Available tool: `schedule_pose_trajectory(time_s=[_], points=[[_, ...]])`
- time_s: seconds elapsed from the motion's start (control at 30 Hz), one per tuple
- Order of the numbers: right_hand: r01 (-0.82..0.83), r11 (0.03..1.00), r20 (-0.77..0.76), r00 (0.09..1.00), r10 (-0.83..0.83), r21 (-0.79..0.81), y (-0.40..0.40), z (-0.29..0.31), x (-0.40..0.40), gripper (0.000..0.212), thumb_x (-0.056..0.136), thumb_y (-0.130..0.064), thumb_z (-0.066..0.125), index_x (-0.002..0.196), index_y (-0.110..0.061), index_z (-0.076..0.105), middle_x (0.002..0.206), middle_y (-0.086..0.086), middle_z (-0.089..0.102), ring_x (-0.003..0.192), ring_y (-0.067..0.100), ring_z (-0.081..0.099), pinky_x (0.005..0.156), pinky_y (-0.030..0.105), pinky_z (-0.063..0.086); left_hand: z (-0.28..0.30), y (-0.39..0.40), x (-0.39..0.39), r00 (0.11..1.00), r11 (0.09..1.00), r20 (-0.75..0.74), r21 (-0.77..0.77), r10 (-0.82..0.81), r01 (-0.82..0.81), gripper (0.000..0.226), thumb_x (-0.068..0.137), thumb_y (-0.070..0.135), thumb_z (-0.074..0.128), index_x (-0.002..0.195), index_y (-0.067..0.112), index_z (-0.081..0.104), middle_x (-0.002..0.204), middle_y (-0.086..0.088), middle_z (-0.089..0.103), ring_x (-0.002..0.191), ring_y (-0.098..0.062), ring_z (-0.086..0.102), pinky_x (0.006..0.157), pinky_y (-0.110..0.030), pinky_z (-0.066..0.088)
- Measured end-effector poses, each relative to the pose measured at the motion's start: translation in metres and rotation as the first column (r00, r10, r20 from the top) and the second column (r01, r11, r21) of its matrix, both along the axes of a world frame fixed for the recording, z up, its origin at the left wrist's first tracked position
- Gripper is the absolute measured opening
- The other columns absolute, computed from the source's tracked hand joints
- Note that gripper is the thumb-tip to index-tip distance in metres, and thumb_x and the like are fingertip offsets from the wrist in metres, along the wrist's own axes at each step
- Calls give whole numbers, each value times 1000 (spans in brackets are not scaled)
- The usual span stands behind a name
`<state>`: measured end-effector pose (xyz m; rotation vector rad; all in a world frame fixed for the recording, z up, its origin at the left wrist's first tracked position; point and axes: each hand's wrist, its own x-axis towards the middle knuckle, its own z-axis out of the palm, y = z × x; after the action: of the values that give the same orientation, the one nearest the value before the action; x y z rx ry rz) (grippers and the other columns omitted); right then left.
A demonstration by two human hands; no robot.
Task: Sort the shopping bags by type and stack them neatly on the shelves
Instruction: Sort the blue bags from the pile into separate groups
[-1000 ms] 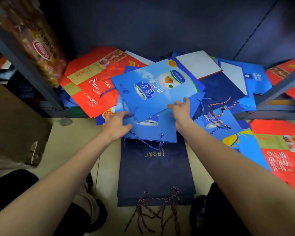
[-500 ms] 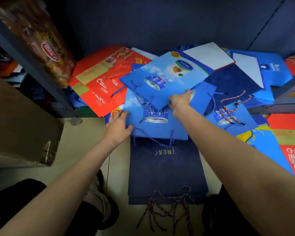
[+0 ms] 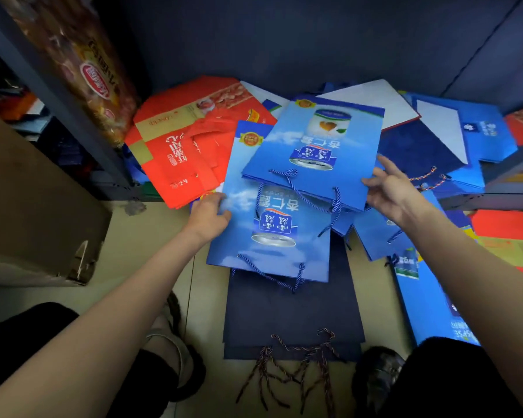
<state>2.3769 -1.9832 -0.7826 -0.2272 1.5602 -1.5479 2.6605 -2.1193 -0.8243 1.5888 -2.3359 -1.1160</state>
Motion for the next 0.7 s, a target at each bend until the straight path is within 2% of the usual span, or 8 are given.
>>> schedule_pose_trajectory(time_s=[0.07,0.13,0.23,0.37,0.47,0.57,0.63,0.7], points=[[8,997,16,1000,-7,-78,-5,2,-6,58,89,17,31,137,-15,37,100,-3,69,81,14,67,68,30,54,3,0,-6,999,998,-29,53,28,-26,43,95,13,49,137,6,43,136,-17,46,126,-30,42,99,-27,31],[-49,992,-11,999,48,-114,-6,13,-12,60,87,17,31,139,-13,38,108,0,66,90,16,67,70,31,55,4,-3,-10,985,986,-129,135,114,-97,40,98,16,44,136,7,43,138,-15,46,127,-27,42,100,-28,33],[-156,983,-48,987,152,-96,5,25,-17,64,86,19,31,139,-16,39,111,1,66,91,16,67,67,28,56,9,-7,-13,937,956,-255,233,239,-180,34,100,20,38,128,4,51,132,-18,52,116,-25,51,95,-33,38],[-339,934,-91,932,350,114,28,16,3,67,88,20,34,137,-26,38,93,-6,69,71,9,67,55,24,55,9,-9,-11,867,897,-337,374,368,-235,23,101,26,35,106,15,55,110,-4,59,97,-13,52,85,-28,41],[-453,808,-118,842,527,377,42,0,27,66,89,17,41,135,-30,34,89,-6,59,69,9,60,52,16,51,5,-5,-11,902,920,-305,337,307,-199,30,100,27,39,122,12,54,125,-4,56,110,-15,51,95,-29,38],[-490,733,-139,780,610,473,46,-14,44,71,86,19,45,139,-26,30,86,0,54,72,18,54,59,22,46,4,4,-15,935,942,-255,290,248,-171,37,100,23,41,131,4,48,130,-5,50,122,-15,45,99,-23,32],[-468,721,-186,758,625,511,40,-21,53,75,84,19,48,143,-22,27,87,1,54,76,20,55,66,27,49,1,7,-16,940,945,-230,268,251,-187,38,99,24,43,131,3,48,136,-8,48,127,-21,43,101,-27,33],[-412,716,-255,738,625,564,30,-26,59,73,83,12,55,143,-19,28,100,5,57,91,24,58,81,38,51,-2,8,-17,944,944,-197,255,265,-212,39,98,23,46,130,1,49,138,-14,47,127,-27,43,99,-32,37]])
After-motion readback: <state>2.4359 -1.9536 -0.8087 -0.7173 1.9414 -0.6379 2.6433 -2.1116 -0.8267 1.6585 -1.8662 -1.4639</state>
